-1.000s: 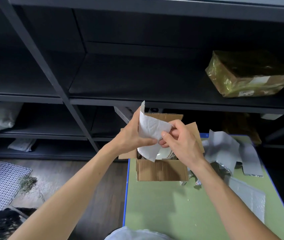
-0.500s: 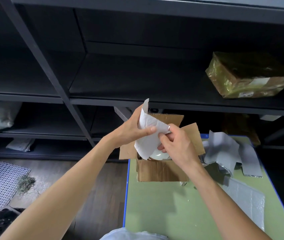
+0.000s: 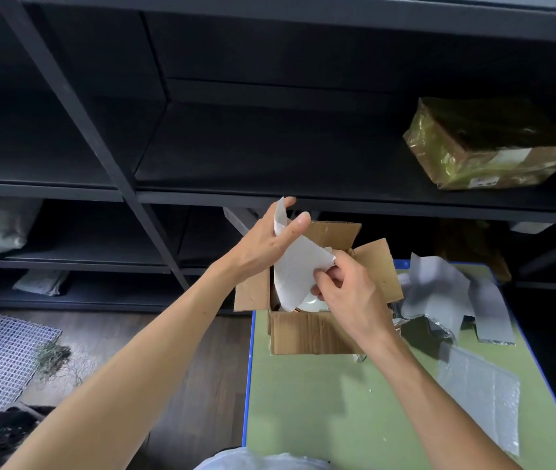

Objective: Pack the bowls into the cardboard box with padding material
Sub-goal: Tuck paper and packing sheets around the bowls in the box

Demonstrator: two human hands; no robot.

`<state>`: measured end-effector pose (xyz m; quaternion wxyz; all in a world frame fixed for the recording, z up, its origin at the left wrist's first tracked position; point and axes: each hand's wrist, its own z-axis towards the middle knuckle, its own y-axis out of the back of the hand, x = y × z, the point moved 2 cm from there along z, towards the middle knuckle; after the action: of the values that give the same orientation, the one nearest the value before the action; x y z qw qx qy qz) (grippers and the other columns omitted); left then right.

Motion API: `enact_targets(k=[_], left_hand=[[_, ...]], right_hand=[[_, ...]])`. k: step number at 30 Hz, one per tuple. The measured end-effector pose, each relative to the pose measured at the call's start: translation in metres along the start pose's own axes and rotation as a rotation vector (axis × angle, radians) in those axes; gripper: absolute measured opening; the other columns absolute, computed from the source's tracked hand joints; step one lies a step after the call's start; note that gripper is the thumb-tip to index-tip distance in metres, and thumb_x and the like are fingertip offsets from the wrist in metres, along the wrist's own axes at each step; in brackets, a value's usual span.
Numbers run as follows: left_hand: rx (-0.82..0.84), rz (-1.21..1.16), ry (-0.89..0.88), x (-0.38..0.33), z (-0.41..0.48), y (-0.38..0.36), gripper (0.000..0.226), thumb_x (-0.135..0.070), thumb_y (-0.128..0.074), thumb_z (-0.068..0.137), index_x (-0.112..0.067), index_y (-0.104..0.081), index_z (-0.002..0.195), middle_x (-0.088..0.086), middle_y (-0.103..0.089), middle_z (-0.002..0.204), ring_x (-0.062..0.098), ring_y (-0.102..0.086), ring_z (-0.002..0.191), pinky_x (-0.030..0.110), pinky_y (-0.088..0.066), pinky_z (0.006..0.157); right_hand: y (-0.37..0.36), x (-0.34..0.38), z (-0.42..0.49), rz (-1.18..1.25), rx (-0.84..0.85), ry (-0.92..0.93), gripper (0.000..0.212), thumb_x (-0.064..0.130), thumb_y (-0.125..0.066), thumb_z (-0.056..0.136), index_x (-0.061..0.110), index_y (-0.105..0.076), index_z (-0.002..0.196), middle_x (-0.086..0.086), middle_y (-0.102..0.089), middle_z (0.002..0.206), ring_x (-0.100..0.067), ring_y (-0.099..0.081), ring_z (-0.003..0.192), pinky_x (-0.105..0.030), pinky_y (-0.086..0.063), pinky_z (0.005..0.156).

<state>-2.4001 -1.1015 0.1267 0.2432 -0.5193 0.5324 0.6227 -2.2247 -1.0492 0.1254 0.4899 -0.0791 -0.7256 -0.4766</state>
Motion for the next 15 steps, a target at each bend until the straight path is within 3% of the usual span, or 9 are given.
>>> enact_targets(k=[4, 7, 11, 15], left_hand=[[-0.046, 0.03, 0.024, 0.001, -0.001, 0.0, 0.076, -0.068, -0.041, 0.093, -0.027, -0.021, 0.155, -0.01, -0.034, 0.154, 0.006, -0.045, 0.124, 0.028, -0.037, 0.096], [-0.104, 0.064, 0.024, -0.005, -0.002, 0.005, 0.071, -0.065, -0.043, 0.095, -0.025, -0.03, 0.151, -0.013, -0.047, 0.132, 0.007, -0.051, 0.113, 0.026, -0.04, 0.088], [-0.118, 0.142, 0.064, -0.006, 0.0, 0.008, 0.055, -0.063, -0.045, 0.096, -0.02, -0.048, 0.13, -0.006, -0.057, 0.116, 0.012, -0.057, 0.102, 0.025, -0.045, 0.077], [-0.116, 0.149, 0.093, -0.001, -0.002, 0.005, 0.044, -0.059, -0.046, 0.097, -0.018, -0.054, 0.112, -0.002, -0.06, 0.102, 0.013, -0.058, 0.093, 0.028, -0.047, 0.079]], right_hand=[[-0.003, -0.004, 0.001, 0.031, 0.012, -0.011, 0.008, 0.029, -0.054, 0.092, 0.023, -0.056, 0.096, 0.006, -0.073, 0.082, -0.013, -0.071, 0.08, -0.044, -0.058, 0.073], [-0.005, -0.004, 0.003, 0.041, 0.01, 0.001, 0.009, 0.032, -0.056, 0.09, 0.024, -0.057, 0.093, 0.006, -0.071, 0.085, -0.013, -0.07, 0.082, -0.044, -0.057, 0.072], [-0.01, -0.005, 0.003, 0.077, 0.072, -0.028, 0.008, 0.032, -0.06, 0.088, 0.026, -0.06, 0.092, 0.008, -0.072, 0.082, -0.011, -0.07, 0.081, -0.044, -0.058, 0.074], [-0.014, -0.009, 0.001, 0.146, 0.134, -0.065, 0.012, 0.034, -0.064, 0.084, 0.028, -0.065, 0.096, 0.009, -0.073, 0.081, -0.011, -0.071, 0.08, -0.046, -0.059, 0.079]])
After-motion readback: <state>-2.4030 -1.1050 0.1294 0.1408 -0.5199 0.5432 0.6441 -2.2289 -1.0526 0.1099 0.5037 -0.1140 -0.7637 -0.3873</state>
